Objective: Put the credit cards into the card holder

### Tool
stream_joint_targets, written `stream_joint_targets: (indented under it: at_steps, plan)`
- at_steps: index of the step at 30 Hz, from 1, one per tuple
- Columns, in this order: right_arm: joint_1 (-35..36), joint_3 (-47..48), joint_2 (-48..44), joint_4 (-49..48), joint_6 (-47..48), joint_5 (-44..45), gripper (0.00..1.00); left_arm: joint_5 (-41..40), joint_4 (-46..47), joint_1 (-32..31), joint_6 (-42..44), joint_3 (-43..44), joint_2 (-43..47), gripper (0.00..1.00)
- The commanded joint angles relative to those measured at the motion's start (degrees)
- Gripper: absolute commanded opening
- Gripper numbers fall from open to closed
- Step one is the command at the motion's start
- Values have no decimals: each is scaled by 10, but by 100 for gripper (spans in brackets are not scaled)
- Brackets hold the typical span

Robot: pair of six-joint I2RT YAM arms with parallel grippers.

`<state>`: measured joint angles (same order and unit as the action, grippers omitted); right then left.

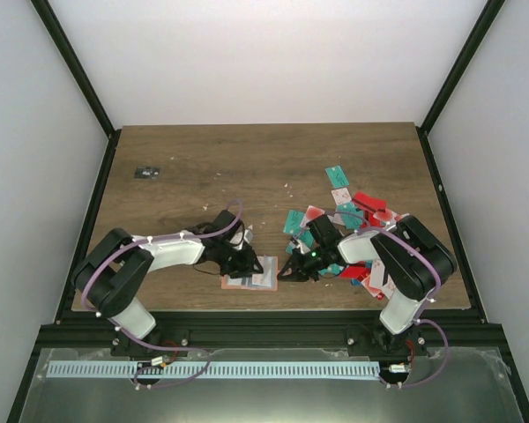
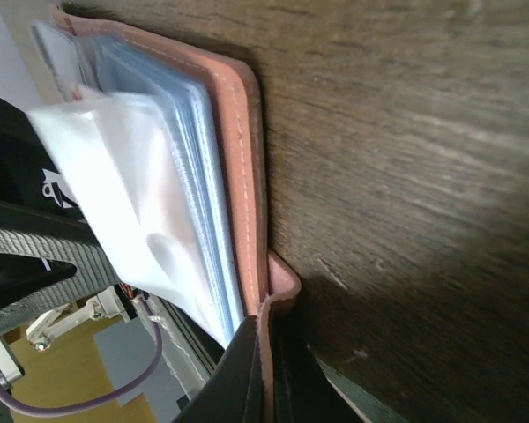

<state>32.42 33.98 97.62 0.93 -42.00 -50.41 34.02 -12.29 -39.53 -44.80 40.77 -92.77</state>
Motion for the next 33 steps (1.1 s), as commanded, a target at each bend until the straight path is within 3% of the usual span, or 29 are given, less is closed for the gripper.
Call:
stream_joint_targets:
  at_steps: [1, 8, 12, 19, 21, 24, 29, 33]
  plan:
    - [6, 14, 0, 35, 19, 49, 4, -61, -117, -2, 39, 20, 13, 38]
    - [6, 39, -14, 61, 29, 65, 17, -88, -199, -1, 86, 56, 35, 53]
    - [5, 60, -39, 100, 46, 96, 38, -109, -256, 1, 110, 92, 38, 58]
    - [5, 70, -102, 140, 51, 132, 66, -120, -315, 7, 157, 132, 54, 59]
    - [5, 71, -119, 144, 46, 135, 70, -123, -322, 9, 168, 140, 57, 59]
    - [5, 70, -145, 132, 43, 120, 72, -128, -326, 11, 180, 146, 56, 54]
    - [9, 41, -161, 18, 11, 20, 70, -136, -317, 14, 199, 142, 27, 35]
    - [30, 32, -143, -43, -26, -1, 67, -142, -308, 15, 210, 139, 3, 26]
